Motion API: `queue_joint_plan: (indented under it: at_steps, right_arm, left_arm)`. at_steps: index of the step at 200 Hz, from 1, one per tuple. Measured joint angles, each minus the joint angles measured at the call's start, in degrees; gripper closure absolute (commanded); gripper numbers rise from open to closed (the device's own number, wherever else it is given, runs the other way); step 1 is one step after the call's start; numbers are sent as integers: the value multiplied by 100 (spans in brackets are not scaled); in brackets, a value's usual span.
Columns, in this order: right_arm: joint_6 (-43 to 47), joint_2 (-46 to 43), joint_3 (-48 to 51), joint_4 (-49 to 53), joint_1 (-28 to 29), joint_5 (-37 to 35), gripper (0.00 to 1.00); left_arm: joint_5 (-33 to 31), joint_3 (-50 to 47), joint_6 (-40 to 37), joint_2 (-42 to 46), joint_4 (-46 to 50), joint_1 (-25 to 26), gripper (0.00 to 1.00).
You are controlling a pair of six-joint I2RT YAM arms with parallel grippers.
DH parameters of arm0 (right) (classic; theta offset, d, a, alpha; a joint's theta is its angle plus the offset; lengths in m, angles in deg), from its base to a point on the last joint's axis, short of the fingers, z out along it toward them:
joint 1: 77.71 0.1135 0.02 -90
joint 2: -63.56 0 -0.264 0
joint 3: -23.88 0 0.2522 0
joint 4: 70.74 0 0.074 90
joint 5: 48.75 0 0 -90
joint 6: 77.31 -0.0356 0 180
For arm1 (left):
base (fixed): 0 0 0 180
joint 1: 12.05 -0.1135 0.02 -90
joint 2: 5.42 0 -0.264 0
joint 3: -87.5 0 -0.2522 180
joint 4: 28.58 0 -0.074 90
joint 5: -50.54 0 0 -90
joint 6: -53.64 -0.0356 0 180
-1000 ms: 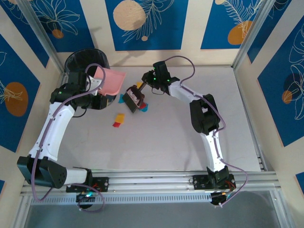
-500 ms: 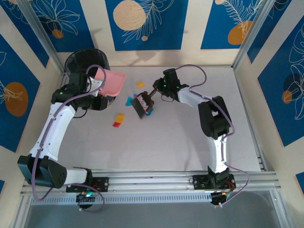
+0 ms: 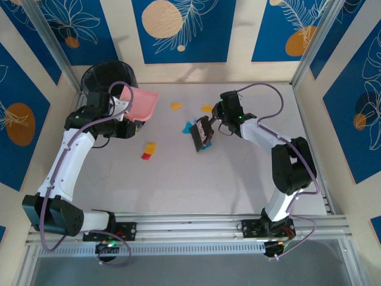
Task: Sweep away the paper scraps from the table
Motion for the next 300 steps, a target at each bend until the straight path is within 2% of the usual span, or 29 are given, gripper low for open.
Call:
queue_joint_plan:
  at_steps: [35, 60, 97, 171, 255, 300]
  right_arm:
    - [505, -286, 2, -44, 146, -4, 100]
    - [739, -334, 2, -310, 293, 433, 100]
    - [855, -286, -63, -664, 535, 1467, 100]
    - [551, 1036, -1060, -1211, 1043, 3147, 100]
    - [188, 2249, -1969, -1220, 1563, 3576, 100]
    - [210, 2448, -2100, -953, 1600, 3394, 100]
  left_arm:
    - [0, -2, 0, 0, 0, 11, 100]
    - [-2, -2, 0, 0, 0, 15, 100]
    - [-2, -20, 0, 0, -7, 15, 100]
    - [-7, -39, 0, 0, -31, 17, 100]
    - [-59, -50, 0, -33, -76, 20, 100]
    - [-66, -55, -2, -33, -90, 20, 100]
